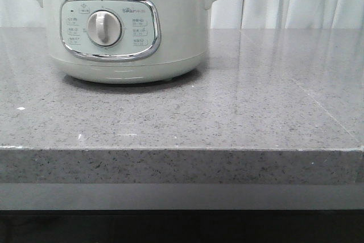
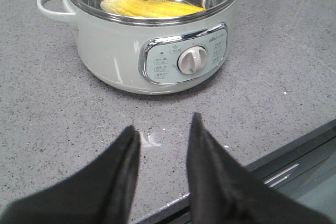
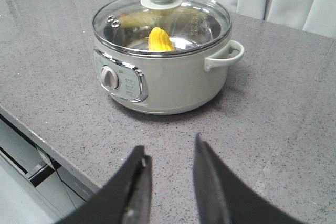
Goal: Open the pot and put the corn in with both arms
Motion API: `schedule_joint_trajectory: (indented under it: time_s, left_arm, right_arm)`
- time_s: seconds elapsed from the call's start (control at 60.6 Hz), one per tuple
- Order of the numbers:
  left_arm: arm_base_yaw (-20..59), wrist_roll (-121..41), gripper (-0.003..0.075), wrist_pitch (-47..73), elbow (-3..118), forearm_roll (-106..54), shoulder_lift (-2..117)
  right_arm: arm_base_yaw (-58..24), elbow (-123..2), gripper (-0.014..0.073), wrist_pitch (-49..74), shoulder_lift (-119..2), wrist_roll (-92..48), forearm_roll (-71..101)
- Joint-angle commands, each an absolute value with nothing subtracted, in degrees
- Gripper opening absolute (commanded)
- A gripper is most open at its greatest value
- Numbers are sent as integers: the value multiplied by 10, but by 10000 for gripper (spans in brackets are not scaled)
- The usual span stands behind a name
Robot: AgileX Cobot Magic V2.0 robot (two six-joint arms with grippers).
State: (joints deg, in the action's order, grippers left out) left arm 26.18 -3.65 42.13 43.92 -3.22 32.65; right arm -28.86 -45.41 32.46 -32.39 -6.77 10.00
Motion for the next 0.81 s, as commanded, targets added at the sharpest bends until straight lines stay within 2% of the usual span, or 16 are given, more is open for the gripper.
schedule_joint_trajectory:
  time_s: [0.0,0.264,0.528,0.792]
  left_arm:
    - [262,-36,115,378,454,-36,327]
    - [262,-36,-18,378,454,-36,327]
    - [260,-36,-20,348,428,-35,312]
    - [147,-37,-20,206,274,-20,197]
  right_arm:
    - [-288,-467,124,279,-324,-69,103]
    - [-288,-467,109,279,-324,-69,103]
    - [-288,-467,109,279,-324,-69,103]
    - [-288,-467,109,279,-324,-69,103]
